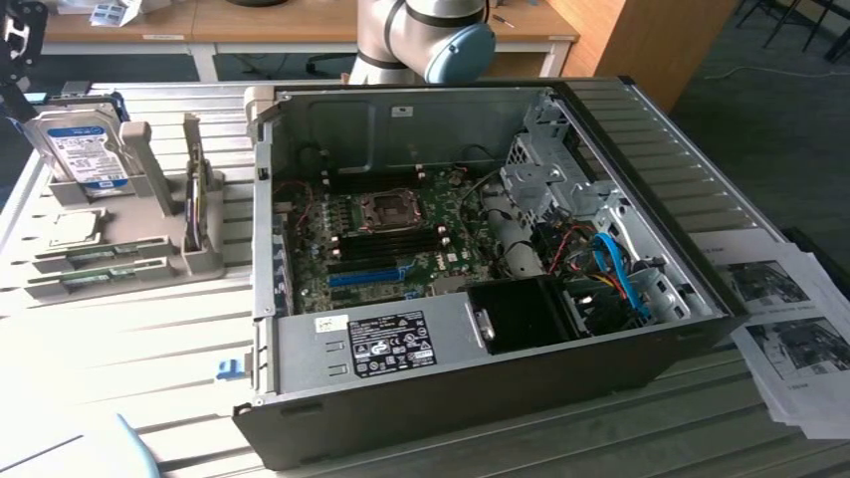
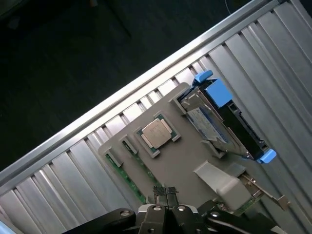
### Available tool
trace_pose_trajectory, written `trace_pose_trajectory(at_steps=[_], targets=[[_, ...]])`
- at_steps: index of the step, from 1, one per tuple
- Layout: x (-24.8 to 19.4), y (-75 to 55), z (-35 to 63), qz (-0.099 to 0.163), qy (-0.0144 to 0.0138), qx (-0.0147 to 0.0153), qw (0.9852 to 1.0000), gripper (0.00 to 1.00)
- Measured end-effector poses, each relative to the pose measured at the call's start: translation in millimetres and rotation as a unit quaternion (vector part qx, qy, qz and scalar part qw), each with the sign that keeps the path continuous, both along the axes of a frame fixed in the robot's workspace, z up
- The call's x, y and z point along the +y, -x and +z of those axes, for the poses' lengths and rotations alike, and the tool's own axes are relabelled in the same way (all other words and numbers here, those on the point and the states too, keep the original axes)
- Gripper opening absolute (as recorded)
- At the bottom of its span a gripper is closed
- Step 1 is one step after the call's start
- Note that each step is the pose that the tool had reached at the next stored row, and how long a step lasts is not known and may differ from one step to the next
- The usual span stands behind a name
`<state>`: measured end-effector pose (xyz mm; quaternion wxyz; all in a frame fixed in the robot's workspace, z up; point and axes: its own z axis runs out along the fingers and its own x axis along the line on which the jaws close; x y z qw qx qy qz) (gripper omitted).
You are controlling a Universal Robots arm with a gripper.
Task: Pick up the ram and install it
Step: 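Pick up the ram and move it above insertion slot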
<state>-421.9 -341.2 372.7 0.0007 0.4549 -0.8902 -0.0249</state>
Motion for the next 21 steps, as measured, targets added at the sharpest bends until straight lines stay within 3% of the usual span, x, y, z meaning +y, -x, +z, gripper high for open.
trace_pose_trajectory(at_steps=[5,10,16,21], targets=[[0.0,0.0,-0.1,0.045,0.0,0.0,0.999,0.09],[0.0,0.0,-0.3,0.091,0.0,0.0,0.9958,0.09],[0.0,0.0,-0.5,0.142,-0.0002,0.0,0.9898,0.09],[0.0,0.0,-0.6,0.184,-0.0007,-0.0001,0.9829,0.09]])
